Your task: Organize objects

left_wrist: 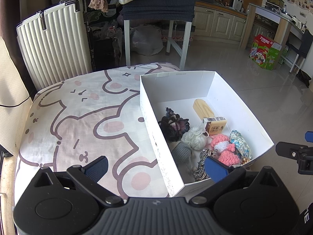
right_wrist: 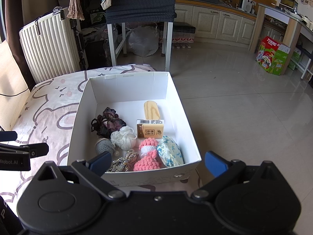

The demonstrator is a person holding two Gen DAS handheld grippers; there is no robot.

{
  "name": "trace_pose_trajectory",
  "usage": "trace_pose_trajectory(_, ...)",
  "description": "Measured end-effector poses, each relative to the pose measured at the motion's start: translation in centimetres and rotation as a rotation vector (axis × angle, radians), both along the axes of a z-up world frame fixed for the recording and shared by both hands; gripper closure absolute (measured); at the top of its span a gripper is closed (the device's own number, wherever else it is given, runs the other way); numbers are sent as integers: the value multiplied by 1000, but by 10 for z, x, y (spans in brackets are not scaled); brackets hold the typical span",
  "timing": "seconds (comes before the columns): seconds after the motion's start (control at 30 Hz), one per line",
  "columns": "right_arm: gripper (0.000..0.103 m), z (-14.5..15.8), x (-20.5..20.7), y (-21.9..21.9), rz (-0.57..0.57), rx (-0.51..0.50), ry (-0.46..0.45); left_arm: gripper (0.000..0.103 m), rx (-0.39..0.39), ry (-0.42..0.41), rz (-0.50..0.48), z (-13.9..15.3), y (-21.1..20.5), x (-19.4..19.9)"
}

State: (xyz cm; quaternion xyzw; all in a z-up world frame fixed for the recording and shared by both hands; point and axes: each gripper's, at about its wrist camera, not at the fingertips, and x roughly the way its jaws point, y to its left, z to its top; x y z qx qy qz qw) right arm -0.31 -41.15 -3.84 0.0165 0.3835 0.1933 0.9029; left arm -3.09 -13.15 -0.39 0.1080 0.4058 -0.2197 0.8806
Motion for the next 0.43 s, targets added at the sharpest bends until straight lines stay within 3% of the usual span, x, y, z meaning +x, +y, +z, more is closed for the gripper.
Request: trace_pose_trajectory(0.43, 0, 0, 0, 0, 0, 0, 0, 0, -2, 2, -6, 0, -1, -1)
